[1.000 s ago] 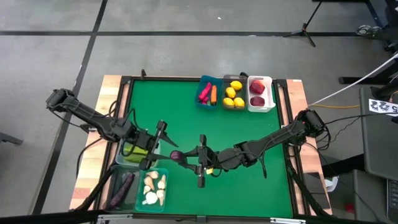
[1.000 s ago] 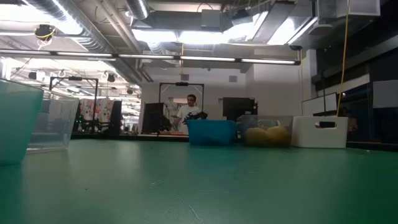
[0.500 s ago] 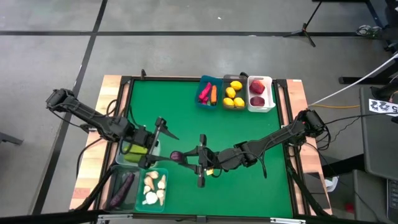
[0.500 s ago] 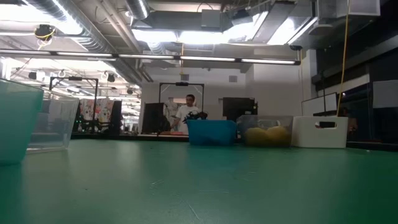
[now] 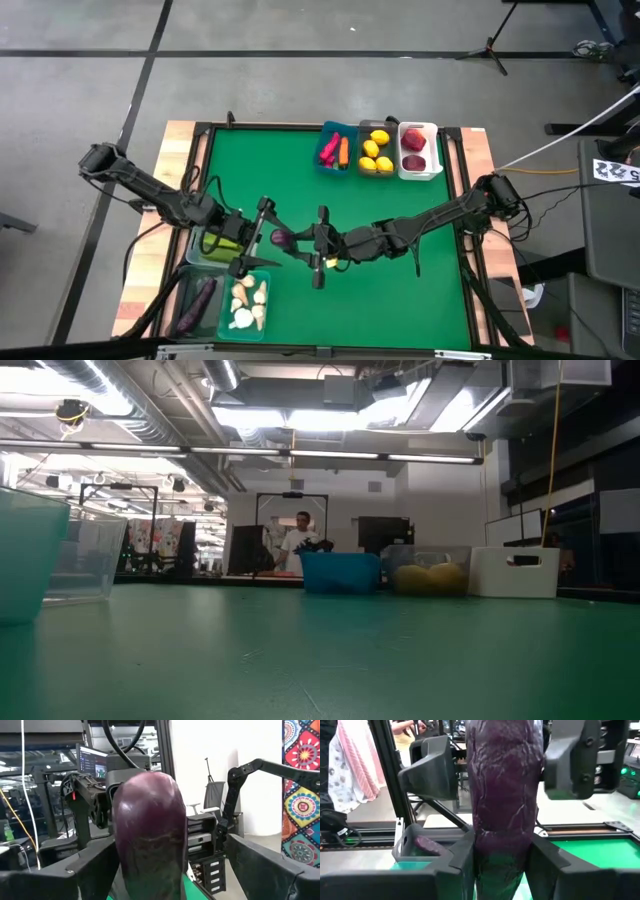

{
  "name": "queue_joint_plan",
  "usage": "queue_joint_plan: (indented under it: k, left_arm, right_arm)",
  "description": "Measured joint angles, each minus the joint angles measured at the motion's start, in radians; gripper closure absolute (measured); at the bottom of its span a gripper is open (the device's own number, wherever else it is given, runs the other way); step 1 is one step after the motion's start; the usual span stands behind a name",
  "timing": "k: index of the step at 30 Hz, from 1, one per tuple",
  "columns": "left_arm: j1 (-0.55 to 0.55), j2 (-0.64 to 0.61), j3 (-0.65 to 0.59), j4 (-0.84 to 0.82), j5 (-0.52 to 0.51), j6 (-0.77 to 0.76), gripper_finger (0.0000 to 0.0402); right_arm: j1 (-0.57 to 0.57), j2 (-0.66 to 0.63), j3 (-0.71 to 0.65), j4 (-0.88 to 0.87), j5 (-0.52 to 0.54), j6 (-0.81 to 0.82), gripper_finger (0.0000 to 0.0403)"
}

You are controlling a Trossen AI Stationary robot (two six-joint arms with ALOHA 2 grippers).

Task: Sort produce into baskets
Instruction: Put the violet eggplant into the bottom black bin

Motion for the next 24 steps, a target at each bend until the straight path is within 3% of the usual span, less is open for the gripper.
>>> queue_joint_plan:
  k: [9,24]
  left_arm:
    - [0.014,-0.001,0.000,0.027,-0.016,-0.005,0.0064]
    - [0.044,-0.001,0.000,0.011,-0.018,-0.042,0.0207]
  right_arm:
    - [0.002,0.000,0.000,-0.025,-0.005,0.002,0.0272]
    - [0.003,0.000,0.000,-0.025,-0.006,0.004,0.0272]
